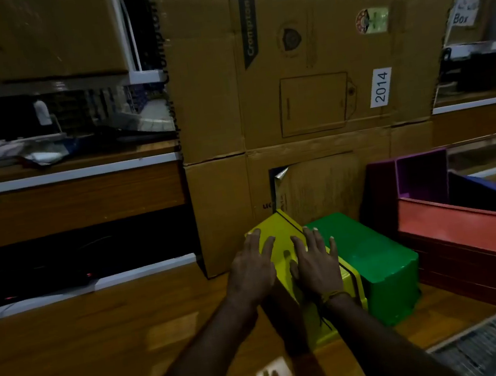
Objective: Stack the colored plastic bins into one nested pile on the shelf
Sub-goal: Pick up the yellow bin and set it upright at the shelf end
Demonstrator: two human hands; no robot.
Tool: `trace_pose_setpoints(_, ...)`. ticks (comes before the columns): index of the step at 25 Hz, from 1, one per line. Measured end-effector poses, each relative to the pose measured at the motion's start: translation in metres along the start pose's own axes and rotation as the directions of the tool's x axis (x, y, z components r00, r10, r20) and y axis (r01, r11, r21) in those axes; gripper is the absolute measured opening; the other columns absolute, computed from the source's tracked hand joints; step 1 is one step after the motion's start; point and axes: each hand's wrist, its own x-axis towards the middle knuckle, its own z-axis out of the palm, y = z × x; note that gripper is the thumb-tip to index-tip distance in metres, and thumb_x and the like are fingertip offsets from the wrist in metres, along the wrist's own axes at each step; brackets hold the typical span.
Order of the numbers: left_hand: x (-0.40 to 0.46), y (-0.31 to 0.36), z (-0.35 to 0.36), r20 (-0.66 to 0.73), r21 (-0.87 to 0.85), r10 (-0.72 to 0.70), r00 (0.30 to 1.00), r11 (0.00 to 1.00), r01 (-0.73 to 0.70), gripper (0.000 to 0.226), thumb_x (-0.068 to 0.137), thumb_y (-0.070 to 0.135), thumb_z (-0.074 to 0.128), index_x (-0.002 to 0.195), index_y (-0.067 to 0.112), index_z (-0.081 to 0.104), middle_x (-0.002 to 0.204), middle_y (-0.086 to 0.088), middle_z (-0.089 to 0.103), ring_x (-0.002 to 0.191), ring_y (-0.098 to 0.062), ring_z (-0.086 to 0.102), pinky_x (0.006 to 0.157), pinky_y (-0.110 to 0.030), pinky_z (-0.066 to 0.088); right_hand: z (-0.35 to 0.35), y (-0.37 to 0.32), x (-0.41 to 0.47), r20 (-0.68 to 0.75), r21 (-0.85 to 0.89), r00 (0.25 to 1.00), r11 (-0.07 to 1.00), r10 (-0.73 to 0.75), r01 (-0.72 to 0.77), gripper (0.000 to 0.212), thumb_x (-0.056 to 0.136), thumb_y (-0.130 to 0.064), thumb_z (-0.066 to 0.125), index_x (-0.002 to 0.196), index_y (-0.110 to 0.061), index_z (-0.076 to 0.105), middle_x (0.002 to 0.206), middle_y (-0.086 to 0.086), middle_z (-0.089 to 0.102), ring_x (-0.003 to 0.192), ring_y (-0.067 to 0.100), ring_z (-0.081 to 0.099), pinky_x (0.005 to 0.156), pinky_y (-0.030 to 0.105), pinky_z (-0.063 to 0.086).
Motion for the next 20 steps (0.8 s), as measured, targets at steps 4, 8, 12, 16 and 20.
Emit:
trace_pose_setpoints(4,-0.002,0.007,0.020,0.138,0.006,-0.069,0.988,0.998,0.068,0.058,0.098,0.043,0.043,0.149,0.026,0.025,0.162,-0.009,0.008,0.149,-0.029,0.013,0.110,-0.044,0.037,0.017,0.013,-0.003,0.079,-0.039,0.996,0.998,0.042,-0.039,0.048,0.093,-0.045,0.047,0.134,-0.020,0.047,0.159,0.020,0.023,0.148,0.041,0.016,0.115,0.063,0.011)
trace_pose_setpoints(8,-0.009,0.007,0.034,0.186,-0.022,-0.049,0.981,0.998,0.054,0.048,0.100,0.040,0.037,0.145,0.025,0.033,0.157,-0.007,0.026,0.148,-0.027,0.020,0.112,-0.046,0.034,0.019,0.014,0.001,0.137,-0.036,0.969,0.979,0.206,-0.203,0.053,0.092,-0.055,0.044,0.131,-0.020,0.046,0.153,0.029,0.027,0.139,0.047,0.027,0.111,0.057,0.022)
trace_pose_setpoints(12,-0.013,0.003,0.029,0.166,-0.047,-0.021,0.986,0.998,0.029,0.043,0.099,0.040,0.037,0.140,0.027,0.041,0.144,-0.002,0.045,0.143,-0.024,0.030,0.111,-0.044,0.030,0.012,0.013,0.007,0.065,0.001,0.967,0.969,0.245,-0.246,0.059,0.092,-0.053,0.047,0.137,-0.016,0.042,0.125,0.021,0.052,0.115,0.038,0.049,0.094,0.045,0.038)
trace_pose_setpoints(16,-0.020,-0.013,0.023,0.176,-0.058,-0.006,0.984,0.998,0.016,0.045,0.099,0.043,0.039,0.141,0.028,0.039,0.144,-0.004,0.043,0.140,-0.025,0.034,0.111,-0.046,0.032,0.007,0.001,0.007,0.033,0.027,0.956,0.956,0.292,-0.293,0.047,0.096,-0.046,0.045,0.131,-0.014,0.048,0.120,0.017,0.057,0.112,0.035,0.053,0.091,0.045,0.041)
trace_pose_setpoints(20,-0.031,-0.045,0.012,0.186,-0.091,-0.034,0.982,0.995,0.051,0.050,0.097,0.045,0.042,0.144,0.031,0.032,0.155,-0.008,0.028,0.141,-0.028,0.032,0.106,-0.047,0.041,0.000,-0.038,-0.001,-0.018,0.066,0.984,0.982,0.179,-0.178,0.030,0.099,-0.037,0.043,0.119,-0.017,0.054,0.112,0.014,0.058,0.104,0.033,0.055,0.085,0.044,0.041)
